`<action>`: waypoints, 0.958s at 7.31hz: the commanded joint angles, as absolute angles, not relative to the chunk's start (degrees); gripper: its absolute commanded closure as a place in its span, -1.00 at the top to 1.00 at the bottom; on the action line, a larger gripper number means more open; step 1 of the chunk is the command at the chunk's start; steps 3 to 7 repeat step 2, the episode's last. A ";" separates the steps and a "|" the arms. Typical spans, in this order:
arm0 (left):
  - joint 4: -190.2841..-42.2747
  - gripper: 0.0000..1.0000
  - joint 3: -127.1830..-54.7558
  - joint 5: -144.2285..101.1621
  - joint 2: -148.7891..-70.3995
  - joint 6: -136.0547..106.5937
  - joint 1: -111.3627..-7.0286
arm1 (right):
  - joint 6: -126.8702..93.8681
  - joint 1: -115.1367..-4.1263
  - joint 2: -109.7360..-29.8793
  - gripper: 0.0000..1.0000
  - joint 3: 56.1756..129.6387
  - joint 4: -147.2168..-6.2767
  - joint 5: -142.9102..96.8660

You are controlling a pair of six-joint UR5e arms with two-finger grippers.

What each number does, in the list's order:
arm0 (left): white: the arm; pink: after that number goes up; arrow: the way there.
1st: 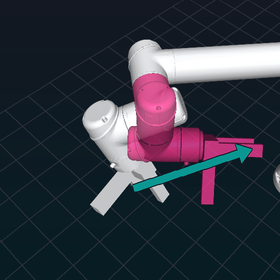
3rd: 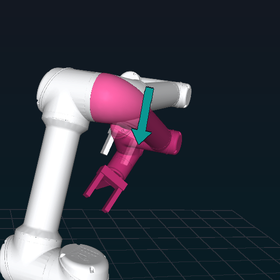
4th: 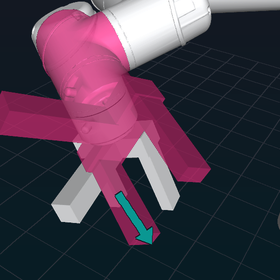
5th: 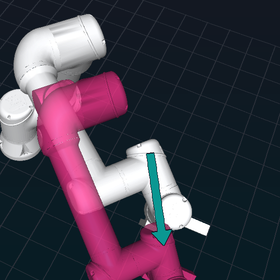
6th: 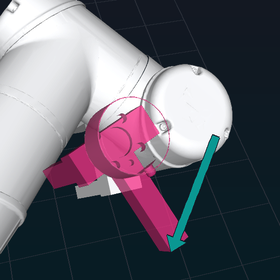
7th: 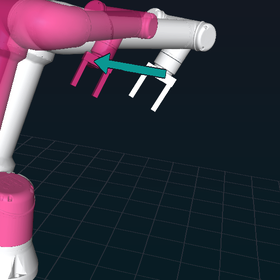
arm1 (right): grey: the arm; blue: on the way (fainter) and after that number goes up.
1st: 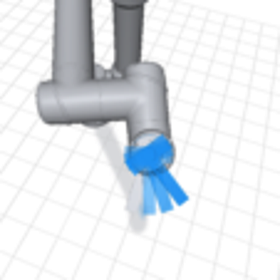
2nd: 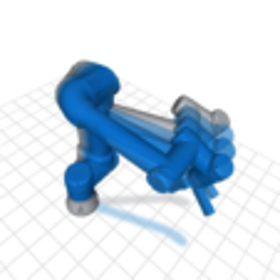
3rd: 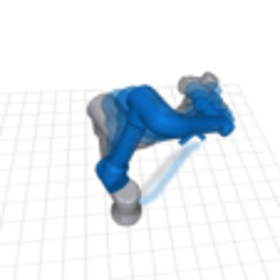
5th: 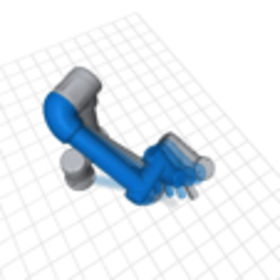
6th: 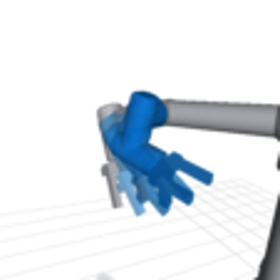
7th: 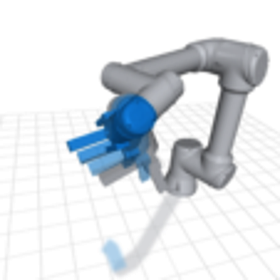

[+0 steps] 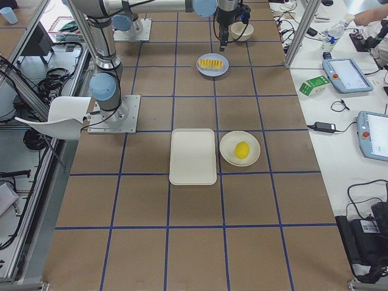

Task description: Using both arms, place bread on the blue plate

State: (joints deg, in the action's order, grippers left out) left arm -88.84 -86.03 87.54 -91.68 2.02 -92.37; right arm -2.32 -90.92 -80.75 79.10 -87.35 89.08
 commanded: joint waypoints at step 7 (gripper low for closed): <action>-88.86 1.00 -86.04 87.54 -91.76 2.02 -92.37 | -2.37 -90.97 -80.68 1.00 79.28 -87.10 88.86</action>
